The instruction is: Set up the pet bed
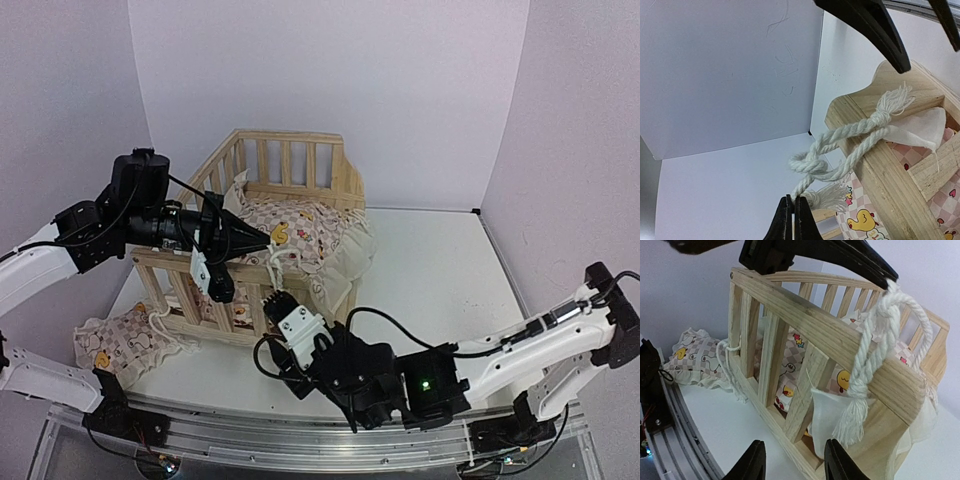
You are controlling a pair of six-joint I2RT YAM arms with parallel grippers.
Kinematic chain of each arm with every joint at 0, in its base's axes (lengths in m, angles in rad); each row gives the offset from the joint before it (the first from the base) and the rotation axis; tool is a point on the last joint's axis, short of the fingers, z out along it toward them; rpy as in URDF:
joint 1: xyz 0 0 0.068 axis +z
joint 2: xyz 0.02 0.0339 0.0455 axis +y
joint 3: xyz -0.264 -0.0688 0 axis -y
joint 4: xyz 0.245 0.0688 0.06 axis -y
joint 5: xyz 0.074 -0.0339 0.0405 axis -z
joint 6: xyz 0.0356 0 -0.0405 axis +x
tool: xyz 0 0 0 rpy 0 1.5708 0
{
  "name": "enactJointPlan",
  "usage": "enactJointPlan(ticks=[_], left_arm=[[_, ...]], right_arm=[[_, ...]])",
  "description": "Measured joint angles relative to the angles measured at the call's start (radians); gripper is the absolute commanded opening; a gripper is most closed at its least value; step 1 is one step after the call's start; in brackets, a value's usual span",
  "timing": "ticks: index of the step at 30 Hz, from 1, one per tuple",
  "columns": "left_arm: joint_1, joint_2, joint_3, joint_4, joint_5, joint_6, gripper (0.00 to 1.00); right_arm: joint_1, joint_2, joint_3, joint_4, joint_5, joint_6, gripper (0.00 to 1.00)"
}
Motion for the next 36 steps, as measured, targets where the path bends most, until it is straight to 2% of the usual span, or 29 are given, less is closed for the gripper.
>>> enactJointPlan(ticks=[5, 10, 16, 25, 28, 31, 33, 36], left_arm=[[0.0, 0.0, 0.0, 0.008, 0.001, -0.005, 0.0], [0.0, 0.0, 0.0, 0.008, 0.002, -0.022, 0.0], [0.0, 0.0, 0.0, 0.008, 0.003, -0.026, 0.0], [0.0, -0.001, 0.0, 0.027, 0.013, -0.032, 0.0], [0.0, -0.001, 0.0, 0.034, 0.02, -0.046, 0.0], [0.0, -0.002, 0.0, 0.038, 0.025, -0.058, 0.0], [0.0, -0.002, 0.0, 0.04, 0.026, -0.07, 0.0], [0.0, -0.004, 0.0, 0.041, 0.026, -0.088, 0.0]], right_arm=[[0.002, 0.081, -0.051, 0.284, 0.071, -0.24, 0.4], [0.001, 0.103, -0.059, 0.433, 0.108, -0.385, 0.38], [-0.003, 0.102, -0.078, 0.507, 0.152, -0.427, 0.39], [-0.056, 0.105, -0.104, 0.516, 0.157, -0.436, 0.36], [-0.062, 0.115, -0.104, 0.524, 0.144, -0.427, 0.27], [-0.072, 0.137, -0.101, 0.534, 0.136, -0.415, 0.04], [-0.081, 0.153, -0.096, 0.534, 0.131, -0.41, 0.01], [-0.097, 0.164, -0.095, 0.53, 0.119, -0.39, 0.0]])
